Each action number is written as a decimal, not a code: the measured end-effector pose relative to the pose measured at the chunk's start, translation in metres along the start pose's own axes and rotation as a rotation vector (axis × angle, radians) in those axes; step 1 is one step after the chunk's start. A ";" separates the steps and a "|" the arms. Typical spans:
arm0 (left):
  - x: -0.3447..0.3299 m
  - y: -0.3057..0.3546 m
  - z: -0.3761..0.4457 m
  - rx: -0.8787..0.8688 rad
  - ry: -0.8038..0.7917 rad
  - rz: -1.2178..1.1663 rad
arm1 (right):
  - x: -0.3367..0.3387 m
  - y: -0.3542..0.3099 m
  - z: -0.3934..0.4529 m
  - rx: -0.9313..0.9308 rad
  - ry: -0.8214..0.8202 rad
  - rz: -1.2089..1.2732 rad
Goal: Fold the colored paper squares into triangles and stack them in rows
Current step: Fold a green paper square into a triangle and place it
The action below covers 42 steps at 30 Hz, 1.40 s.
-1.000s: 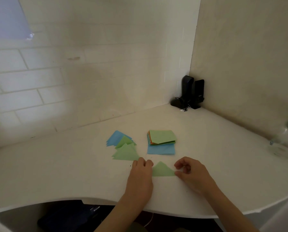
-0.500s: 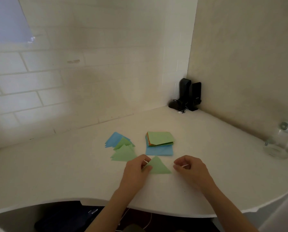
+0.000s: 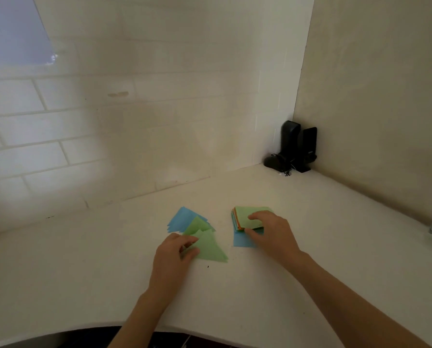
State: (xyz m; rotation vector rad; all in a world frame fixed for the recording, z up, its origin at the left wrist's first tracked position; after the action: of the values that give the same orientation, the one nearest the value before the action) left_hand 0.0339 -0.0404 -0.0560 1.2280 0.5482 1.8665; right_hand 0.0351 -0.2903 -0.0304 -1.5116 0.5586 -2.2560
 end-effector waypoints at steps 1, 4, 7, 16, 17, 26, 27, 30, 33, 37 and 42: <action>-0.002 -0.003 0.002 0.003 0.002 0.012 | -0.005 0.001 0.005 -0.022 -0.046 -0.042; -0.003 -0.011 0.005 0.032 0.028 -0.002 | -0.018 0.006 0.012 -0.076 -0.093 -0.121; -0.002 -0.013 0.007 0.049 0.034 -0.006 | -0.021 0.004 0.012 -0.063 -0.039 -0.144; 0.001 -0.011 0.006 0.046 0.062 -0.004 | -0.009 -0.005 0.006 -0.095 0.112 -0.164; 0.001 -0.010 0.006 0.042 0.066 -0.004 | -0.007 -0.005 0.006 -0.107 0.113 -0.134; 0.003 0.016 -0.009 -0.073 0.101 0.067 | 0.056 -0.001 -0.021 0.017 0.304 0.013; 0.000 0.026 -0.014 -0.121 0.104 0.076 | 0.063 -0.001 -0.028 0.063 0.319 0.001; -0.018 0.063 -0.029 -0.273 0.025 0.034 | 0.071 0.000 -0.058 0.172 0.287 -0.079; -0.043 0.095 -0.044 -0.430 -0.127 0.029 | 0.062 0.006 -0.086 0.191 0.206 -0.159; -0.073 0.105 -0.058 -0.461 -0.329 0.038 | 0.050 0.014 -0.110 0.180 0.161 -0.166; -0.085 0.094 -0.062 -0.438 -0.370 0.059 | 0.039 0.025 -0.114 0.096 0.060 -0.103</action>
State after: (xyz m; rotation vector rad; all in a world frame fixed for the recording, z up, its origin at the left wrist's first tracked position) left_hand -0.0431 -0.1591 -0.0611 1.2511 -0.0960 1.6343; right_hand -0.0834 -0.3179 -0.0521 -1.4606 0.3912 -2.3761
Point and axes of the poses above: each hand's wrist, its own z-axis towards the middle knuckle, its own x-axis out of the back of the hand, y = z × x, the point moved 4 cm from there along z, towards the middle knuckle, and after that the axes turned 1 degree about -x, right-handed, at the moved point
